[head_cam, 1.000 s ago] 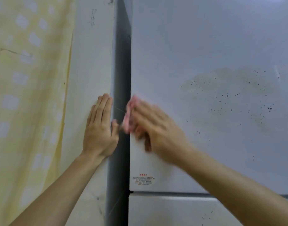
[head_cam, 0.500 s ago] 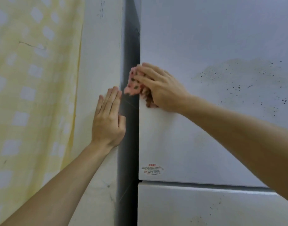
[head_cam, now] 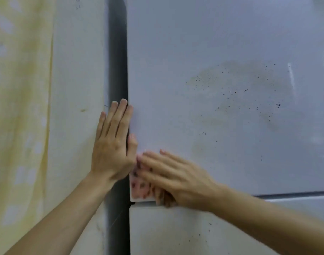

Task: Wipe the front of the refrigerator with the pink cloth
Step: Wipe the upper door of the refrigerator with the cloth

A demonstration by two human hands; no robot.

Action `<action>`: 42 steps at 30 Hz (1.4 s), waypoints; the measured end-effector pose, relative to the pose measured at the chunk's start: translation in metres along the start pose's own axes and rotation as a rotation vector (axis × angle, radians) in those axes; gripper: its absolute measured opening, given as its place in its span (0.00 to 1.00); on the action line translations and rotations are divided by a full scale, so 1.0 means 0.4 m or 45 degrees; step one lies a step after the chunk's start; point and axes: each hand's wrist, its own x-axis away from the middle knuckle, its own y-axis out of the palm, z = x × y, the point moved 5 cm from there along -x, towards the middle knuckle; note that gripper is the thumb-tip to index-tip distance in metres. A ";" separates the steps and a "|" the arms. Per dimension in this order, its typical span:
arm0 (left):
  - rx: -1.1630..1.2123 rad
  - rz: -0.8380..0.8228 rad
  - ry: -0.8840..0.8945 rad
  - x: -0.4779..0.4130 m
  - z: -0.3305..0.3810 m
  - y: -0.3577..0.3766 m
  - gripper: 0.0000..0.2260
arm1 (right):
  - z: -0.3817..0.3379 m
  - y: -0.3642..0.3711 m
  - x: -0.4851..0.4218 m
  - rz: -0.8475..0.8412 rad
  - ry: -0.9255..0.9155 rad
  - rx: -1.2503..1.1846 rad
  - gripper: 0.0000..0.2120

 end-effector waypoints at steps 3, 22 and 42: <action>0.077 0.048 -0.087 -0.024 0.035 0.020 0.27 | 0.175 -0.060 -0.086 0.133 0.316 0.054 0.30; -0.021 0.182 -0.199 -0.084 0.075 0.052 0.23 | 0.280 -0.108 -0.146 0.317 0.724 -0.024 0.35; 0.036 0.177 -0.169 -0.143 0.103 0.062 0.19 | 0.321 -0.119 -0.102 0.404 0.880 0.092 0.32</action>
